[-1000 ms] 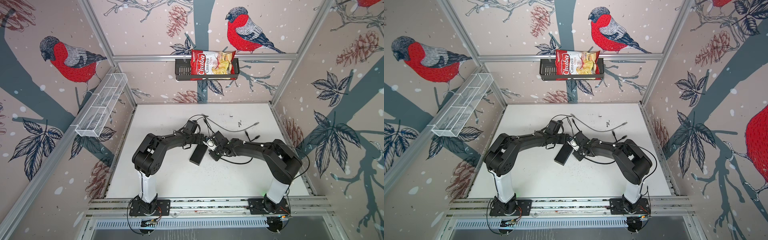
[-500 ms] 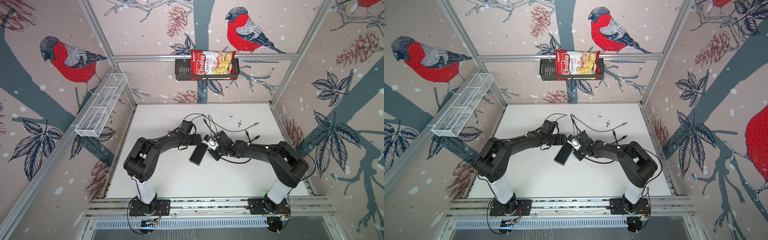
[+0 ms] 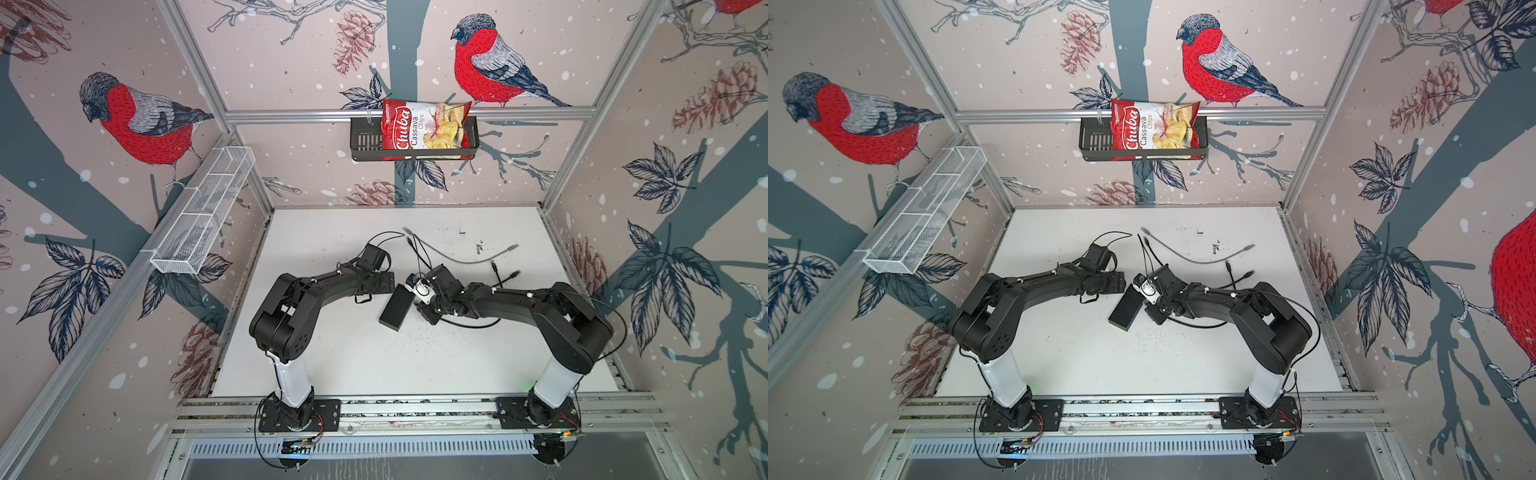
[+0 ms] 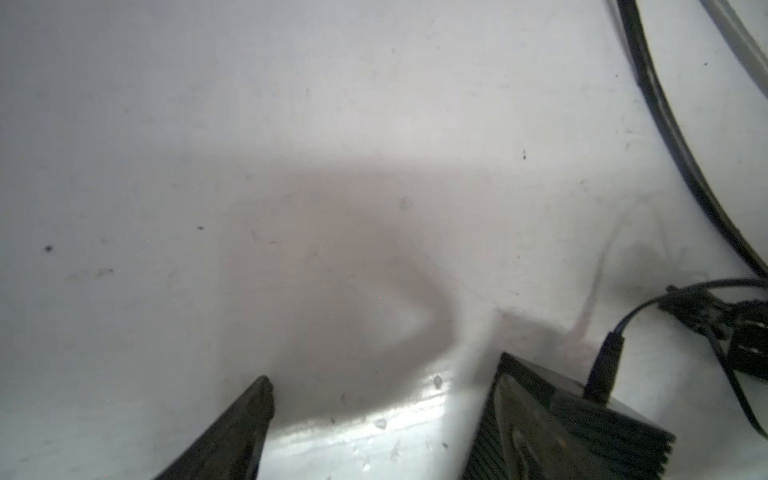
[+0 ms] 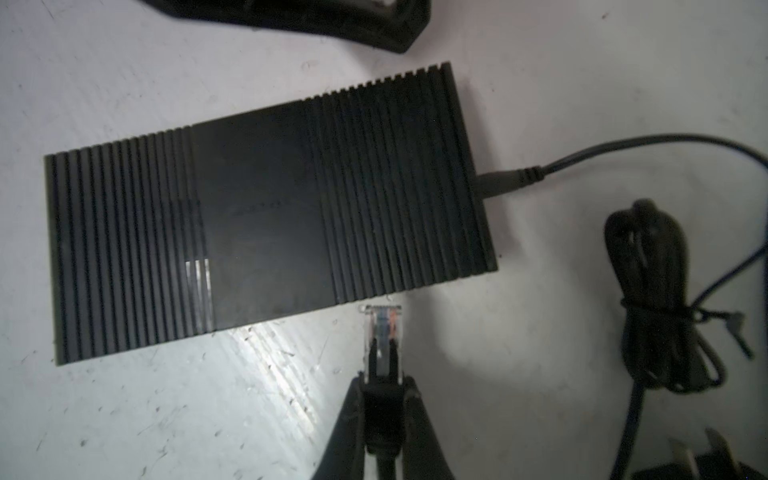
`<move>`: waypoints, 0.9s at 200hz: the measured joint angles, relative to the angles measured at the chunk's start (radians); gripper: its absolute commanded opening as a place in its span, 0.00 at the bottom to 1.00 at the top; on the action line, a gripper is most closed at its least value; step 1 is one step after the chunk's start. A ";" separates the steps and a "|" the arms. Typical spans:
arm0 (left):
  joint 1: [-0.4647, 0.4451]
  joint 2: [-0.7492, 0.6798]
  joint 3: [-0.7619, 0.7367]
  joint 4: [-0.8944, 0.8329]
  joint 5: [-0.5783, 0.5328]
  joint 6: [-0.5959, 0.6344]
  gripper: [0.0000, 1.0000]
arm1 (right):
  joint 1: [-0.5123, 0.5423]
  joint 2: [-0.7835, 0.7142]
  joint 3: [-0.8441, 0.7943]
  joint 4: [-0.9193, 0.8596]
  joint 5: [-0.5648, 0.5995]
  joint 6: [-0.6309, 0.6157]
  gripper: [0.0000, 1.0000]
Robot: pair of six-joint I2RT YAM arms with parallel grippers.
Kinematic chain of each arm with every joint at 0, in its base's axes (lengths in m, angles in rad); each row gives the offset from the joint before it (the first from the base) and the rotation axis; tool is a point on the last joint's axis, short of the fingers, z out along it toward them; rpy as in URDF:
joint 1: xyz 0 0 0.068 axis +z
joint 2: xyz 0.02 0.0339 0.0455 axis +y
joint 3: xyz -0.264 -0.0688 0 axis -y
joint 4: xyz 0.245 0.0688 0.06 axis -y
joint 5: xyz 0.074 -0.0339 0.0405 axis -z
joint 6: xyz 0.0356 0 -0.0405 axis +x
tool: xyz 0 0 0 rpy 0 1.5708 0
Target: Insert the plug into the switch port
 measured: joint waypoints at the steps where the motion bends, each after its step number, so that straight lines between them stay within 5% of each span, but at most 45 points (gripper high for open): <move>1: 0.000 0.000 0.000 0.001 0.000 0.000 0.83 | 0.000 0.000 0.000 0.000 0.000 0.000 0.00; 180: -0.051 0.033 0.001 0.117 0.041 0.009 0.83 | 0.042 0.057 0.081 -0.076 0.021 0.013 0.00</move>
